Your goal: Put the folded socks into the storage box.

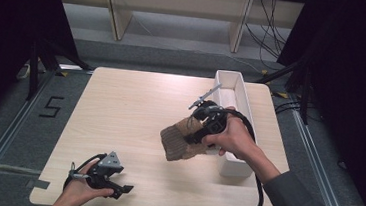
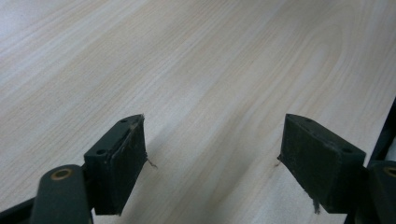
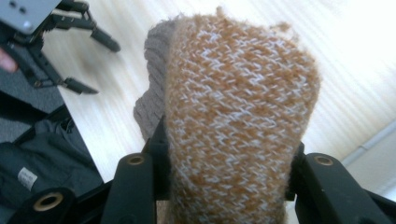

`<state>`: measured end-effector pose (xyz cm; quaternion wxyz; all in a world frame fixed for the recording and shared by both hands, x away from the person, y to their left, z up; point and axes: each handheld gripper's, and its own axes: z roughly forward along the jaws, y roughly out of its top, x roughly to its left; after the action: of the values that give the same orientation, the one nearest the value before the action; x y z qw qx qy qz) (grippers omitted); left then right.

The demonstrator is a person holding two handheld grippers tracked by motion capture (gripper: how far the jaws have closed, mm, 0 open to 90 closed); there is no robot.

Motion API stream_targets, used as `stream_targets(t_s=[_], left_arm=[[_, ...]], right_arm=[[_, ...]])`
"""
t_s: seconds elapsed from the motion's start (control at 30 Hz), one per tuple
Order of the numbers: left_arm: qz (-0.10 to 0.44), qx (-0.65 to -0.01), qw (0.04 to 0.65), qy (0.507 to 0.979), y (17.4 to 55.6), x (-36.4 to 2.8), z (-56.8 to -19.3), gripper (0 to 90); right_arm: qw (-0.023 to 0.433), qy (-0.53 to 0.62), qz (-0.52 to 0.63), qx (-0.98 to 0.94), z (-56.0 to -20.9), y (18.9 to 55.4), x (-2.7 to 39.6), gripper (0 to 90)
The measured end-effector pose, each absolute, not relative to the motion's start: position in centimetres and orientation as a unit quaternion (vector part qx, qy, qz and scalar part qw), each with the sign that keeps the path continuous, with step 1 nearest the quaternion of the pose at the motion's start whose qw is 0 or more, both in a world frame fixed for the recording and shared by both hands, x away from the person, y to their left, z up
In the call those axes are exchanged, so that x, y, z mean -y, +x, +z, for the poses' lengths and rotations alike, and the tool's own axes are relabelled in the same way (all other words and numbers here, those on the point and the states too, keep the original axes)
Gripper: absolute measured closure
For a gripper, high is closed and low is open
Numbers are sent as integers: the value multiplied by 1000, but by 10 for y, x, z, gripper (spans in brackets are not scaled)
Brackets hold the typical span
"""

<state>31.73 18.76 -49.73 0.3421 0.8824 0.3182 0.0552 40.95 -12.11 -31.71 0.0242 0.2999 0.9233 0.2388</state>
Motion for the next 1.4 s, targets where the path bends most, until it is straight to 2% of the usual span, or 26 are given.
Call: stream_targets(t_s=[0.7, 1.13, 1.4], left_arm=[[55, -323, 341, 881, 319, -190, -499, 218], [52, -319, 342, 882, 318, -187, -499, 218], [50, -313, 337, 887, 317, -185, -500, 218]], right_arm=[[53, 343, 260, -901, -289, 444, 158, 555], [92, 383, 268, -879, -259, 463, 202, 555], [106, 414, 260, -866, -257, 477, 228, 555]])
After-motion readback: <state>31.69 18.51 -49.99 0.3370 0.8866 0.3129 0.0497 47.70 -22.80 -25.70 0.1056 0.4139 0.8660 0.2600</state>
